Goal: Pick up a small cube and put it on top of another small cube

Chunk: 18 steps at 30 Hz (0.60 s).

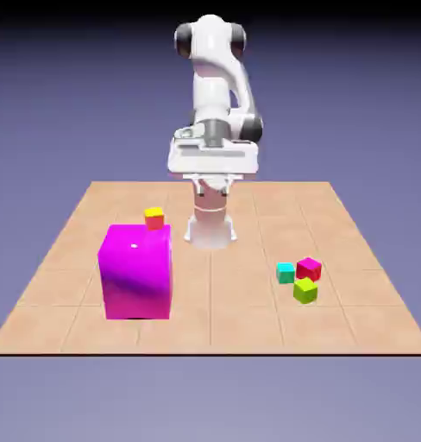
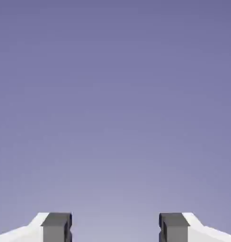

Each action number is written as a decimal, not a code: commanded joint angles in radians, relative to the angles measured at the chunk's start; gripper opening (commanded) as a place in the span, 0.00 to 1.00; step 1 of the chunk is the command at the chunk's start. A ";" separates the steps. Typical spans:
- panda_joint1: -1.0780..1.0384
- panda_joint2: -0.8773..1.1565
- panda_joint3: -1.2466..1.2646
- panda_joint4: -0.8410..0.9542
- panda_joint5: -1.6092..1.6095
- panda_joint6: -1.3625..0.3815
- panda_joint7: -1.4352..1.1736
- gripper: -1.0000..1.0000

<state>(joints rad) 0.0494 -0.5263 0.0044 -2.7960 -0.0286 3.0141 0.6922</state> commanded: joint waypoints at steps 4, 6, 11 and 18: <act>0.124 0.145 0.015 0.046 -0.095 -0.076 -0.162 0.50; 0.186 0.217 0.022 0.069 -0.142 -0.114 -0.243 0.50; 0.341 0.399 0.040 0.127 -0.261 -0.209 -0.445 0.50; 0.559 0.652 0.066 0.208 -0.426 -0.341 -0.728 0.50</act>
<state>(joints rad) 0.6092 0.1261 0.0703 -2.5877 -0.4549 2.6729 -0.0360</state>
